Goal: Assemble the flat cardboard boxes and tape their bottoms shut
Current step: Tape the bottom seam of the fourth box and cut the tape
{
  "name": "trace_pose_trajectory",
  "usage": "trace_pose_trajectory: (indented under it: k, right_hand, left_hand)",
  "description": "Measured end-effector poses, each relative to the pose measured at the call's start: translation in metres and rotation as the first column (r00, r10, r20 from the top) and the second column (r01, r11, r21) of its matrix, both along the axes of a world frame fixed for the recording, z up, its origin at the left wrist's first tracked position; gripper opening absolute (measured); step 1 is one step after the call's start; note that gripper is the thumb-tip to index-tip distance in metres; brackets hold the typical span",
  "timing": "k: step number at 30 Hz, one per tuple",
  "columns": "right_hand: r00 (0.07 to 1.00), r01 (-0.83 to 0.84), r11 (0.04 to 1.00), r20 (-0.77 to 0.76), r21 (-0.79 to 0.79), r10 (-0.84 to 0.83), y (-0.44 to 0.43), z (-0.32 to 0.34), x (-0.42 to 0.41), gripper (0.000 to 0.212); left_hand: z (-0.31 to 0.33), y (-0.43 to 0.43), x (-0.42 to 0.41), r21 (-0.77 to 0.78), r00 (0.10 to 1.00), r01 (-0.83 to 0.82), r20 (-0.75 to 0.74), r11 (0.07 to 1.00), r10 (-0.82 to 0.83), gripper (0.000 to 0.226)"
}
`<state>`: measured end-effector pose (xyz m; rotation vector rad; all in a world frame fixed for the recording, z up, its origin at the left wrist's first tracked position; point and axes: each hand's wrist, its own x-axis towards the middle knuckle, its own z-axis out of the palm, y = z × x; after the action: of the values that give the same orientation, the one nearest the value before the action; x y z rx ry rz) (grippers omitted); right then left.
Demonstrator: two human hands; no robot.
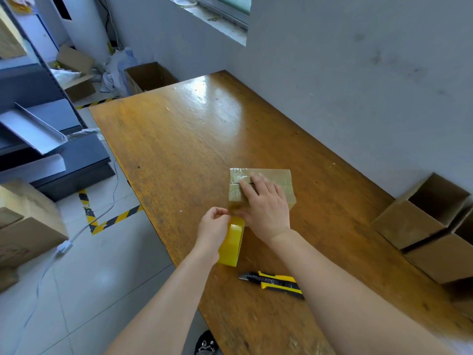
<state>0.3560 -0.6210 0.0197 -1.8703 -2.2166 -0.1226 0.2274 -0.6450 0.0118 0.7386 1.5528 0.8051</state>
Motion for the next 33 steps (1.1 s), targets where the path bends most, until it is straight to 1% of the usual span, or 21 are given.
trace_pose_trajectory:
  k: [3,7,10,14,20,23,26,28,30,32,33]
  right_hand:
    - [1.0,0.002,0.999,0.023,0.033,-0.002,0.002,-0.003,0.001,0.065]
    - [0.999,-0.001,0.996,0.053,0.088,-0.004,0.006,-0.008,-0.001,0.066]
    - [0.998,-0.005,0.995,0.063,0.099,-0.002,0.008,-0.009,0.0,0.066]
    - [0.999,0.008,0.996,0.044,0.088,-0.012,0.007,-0.007,-0.002,0.066]
    - [0.998,0.034,0.994,0.049,0.109,-0.039,0.003,-0.008,-0.008,0.067]
    - [0.994,0.051,0.992,0.092,0.112,-0.062,0.01,-0.009,-0.013,0.076]
    - [0.99,0.097,0.994,0.098,0.057,-0.102,0.012,-0.006,-0.02,0.087]
    - [0.992,0.115,0.993,0.055,0.014,-0.116,0.011,0.0,-0.02,0.084]
    - [0.997,0.077,0.997,-0.018,-0.026,-0.078,0.01,0.009,-0.013,0.08]
    - [0.995,0.016,0.994,-0.1,-0.11,-0.027,0.01,0.02,0.001,0.084]
    - [0.993,-0.011,0.989,-0.117,-0.145,-0.006,0.009,0.026,0.008,0.086]
  left_hand:
    - [-0.003,0.002,0.0,0.031,1.0,0.001,-0.027,1.0,0.0,0.01]
    - [-0.013,-0.003,0.0,-0.012,0.997,0.043,-0.061,0.999,-0.044,0.011]
    - [-0.018,-0.011,0.0,-0.032,0.998,0.021,-0.054,0.999,-0.023,0.012]
    - [-0.016,-0.008,-0.004,-0.029,0.997,0.044,-0.065,0.999,-0.046,0.016]
    - [-0.012,-0.006,-0.009,-0.06,0.996,0.071,-0.058,0.996,-0.074,0.015]
    - [-0.01,-0.008,-0.011,-0.064,0.994,0.083,-0.06,0.994,-0.087,0.013]
    - [-0.009,-0.009,-0.015,-0.071,0.994,0.09,-0.062,0.993,-0.095,0.011]
    - [-0.006,-0.009,-0.018,-0.067,0.994,0.087,-0.06,0.994,-0.091,0.012]
    - [-0.003,-0.009,-0.022,-0.057,0.995,0.078,-0.058,0.995,-0.082,0.012]
    - [0.001,-0.007,-0.025,-0.041,0.996,0.066,-0.054,0.997,-0.068,0.012]
    - [0.004,-0.006,-0.026,-0.031,0.997,0.058,-0.055,0.998,-0.06,0.013]
